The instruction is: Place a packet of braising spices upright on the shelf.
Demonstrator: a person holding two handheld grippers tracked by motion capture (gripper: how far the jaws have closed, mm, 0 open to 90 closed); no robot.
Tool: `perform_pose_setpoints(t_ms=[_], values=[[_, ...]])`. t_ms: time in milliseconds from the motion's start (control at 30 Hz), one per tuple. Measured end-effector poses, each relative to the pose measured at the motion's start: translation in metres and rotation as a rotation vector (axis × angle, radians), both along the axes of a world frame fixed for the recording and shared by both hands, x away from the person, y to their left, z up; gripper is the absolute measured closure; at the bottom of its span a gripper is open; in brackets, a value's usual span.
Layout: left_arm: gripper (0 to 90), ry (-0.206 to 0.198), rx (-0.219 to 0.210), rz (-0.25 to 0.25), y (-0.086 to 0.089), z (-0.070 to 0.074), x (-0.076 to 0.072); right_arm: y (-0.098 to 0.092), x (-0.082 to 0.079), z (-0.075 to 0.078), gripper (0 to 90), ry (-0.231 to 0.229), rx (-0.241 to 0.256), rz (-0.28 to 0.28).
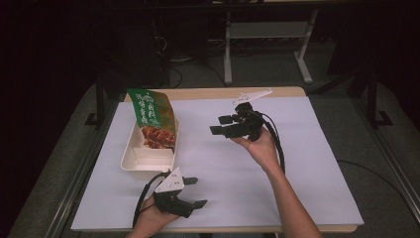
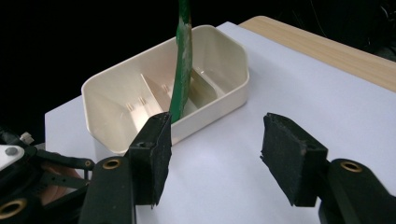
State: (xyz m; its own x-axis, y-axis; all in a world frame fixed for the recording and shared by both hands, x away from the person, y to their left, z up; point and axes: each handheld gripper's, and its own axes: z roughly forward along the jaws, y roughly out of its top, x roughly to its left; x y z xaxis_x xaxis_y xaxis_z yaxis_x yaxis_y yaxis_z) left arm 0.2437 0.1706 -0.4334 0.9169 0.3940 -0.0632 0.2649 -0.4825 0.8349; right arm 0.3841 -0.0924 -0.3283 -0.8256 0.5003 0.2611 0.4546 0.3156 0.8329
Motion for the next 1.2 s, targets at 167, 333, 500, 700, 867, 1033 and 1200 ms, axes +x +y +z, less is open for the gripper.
perform_pose_setpoints(t_ms=[167,333,500,700,867,1033,1200], values=[[23.3,0.001,0.004,0.0,0.0,0.0,0.0,-0.007,-0.003,-0.003,40.4,0.009,-0.006,-0.007],[23.3,0.001,0.003,0.001,0.0,0.0,0.0,-0.013,-0.006,-0.004,40.2,0.011,-0.005,-0.01],[23.2,0.001,0.007,0.0,0.0,0.0,0.0,-0.02,-0.011,-0.007,39.6,0.017,-0.007,-0.014],[23.1,0.0,0.006,0.002,0.0,0.0,0.001,-0.028,-0.016,-0.011,38.9,0.026,-0.014,-0.018],[23.0,0.001,0.006,0.006,0.001,-0.001,0.001,-0.037,-0.022,-0.016,38.5,0.037,-0.017,-0.025],[23.0,0.002,0.005,0.006,0.0,-0.001,0.001,-0.047,-0.03,-0.021,38.0,0.047,-0.021,-0.034],[22.8,0.001,0.006,0.005,0.0,-0.001,0.002,-0.055,-0.04,-0.027,37.5,0.053,-0.027,-0.041]])
